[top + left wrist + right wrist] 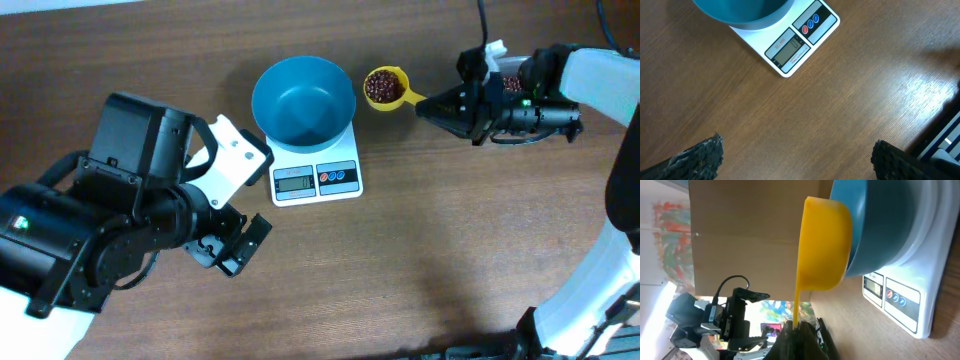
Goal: Scoop item into bowl and weigh 50g on scale
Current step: 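Lift the filled scoop and carry it toward the teal bowl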
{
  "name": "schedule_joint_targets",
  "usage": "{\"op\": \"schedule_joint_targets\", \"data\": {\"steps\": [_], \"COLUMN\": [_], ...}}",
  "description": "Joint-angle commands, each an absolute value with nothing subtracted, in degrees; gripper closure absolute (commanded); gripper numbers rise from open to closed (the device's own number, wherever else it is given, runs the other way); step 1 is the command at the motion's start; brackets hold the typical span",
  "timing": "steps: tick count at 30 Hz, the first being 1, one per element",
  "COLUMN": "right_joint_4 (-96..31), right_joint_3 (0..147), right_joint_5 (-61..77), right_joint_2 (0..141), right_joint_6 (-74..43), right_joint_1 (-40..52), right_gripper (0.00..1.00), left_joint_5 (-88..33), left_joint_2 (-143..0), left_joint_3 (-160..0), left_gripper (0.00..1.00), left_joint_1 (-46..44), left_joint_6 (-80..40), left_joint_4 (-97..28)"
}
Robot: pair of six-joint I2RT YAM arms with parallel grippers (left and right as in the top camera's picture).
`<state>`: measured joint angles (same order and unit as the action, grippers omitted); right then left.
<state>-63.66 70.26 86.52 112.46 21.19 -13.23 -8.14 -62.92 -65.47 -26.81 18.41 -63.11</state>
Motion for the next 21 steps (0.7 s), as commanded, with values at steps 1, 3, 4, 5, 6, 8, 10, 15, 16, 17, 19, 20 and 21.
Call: {"op": "schedule_joint_targets", "data": {"steps": [1,3,4,5,6,8,10,15,16,17,19,20,21], "right_joint_4": [-63.6,-63.2,-62.9,-62.6,-62.1,-61.4,-59.9,-49.0,-46.5,-44.0,-38.9,-36.0,-33.2], "right_joint_3": [70.1,70.1,70.1,70.1,70.1,70.1,70.1,70.1,70.1,70.1,70.1,70.1,70.1], "right_joint_5": [88.9,88.9,88.9,88.9,88.9,88.9,88.9,88.9,88.9,88.9,88.9,88.9,88.9], "right_joint_2": [112.9,112.9,112.9,112.9,112.9,112.9,112.9,112.9,112.9,112.9,112.9,112.9,112.9], "right_joint_6": [22.0,22.0,22.0,22.0,22.0,21.8,20.0,8.4,6.0,3.6,-1.0,-3.7,-6.4], "right_joint_1": [-11.4,-10.7,-10.5,-10.3,-10.0,-9.4,-8.6,-6.0,-5.6,-5.3,-4.7,-4.4,-4.1], "right_gripper": [0.96,0.96,0.96,0.96,0.96,0.96,0.96,0.96,0.96,0.96,0.96,0.96,0.96], "left_joint_5": [-8.8,-8.8,-8.8,-8.8,-8.8,-8.8,-8.8,-8.8,-8.8,-8.8,-8.8,-8.8,-8.8], "left_joint_2": [-62.9,-62.9,-62.9,-62.9,-62.9,-62.9,-62.9,-62.9,-62.9,-62.9,-62.9,-62.9,-62.9], "left_joint_3": [-66.3,-66.3,-66.3,-66.3,-66.3,-66.3,-66.3,-66.3,-66.3,-66.3,-66.3,-66.3,-66.3], "left_gripper": [0.01,0.01,0.01,0.01,0.01,0.01,0.01,0.01,0.01,0.01,0.01,0.01,0.01], "left_joint_1": [-26.5,-26.5,-26.5,-26.5,-26.5,-26.5,-26.5,-26.5,-26.5,-26.5,-26.5,-26.5,-26.5], "left_joint_6": [18.0,18.0,18.0,18.0,18.0,18.0,18.0,18.0,18.0,18.0,18.0,18.0,18.0], "left_joint_4": [-63.0,-63.0,-63.0,-63.0,-63.0,-63.0,-63.0,-63.0,-63.0,-63.0,-63.0,-63.0,-63.0]}}
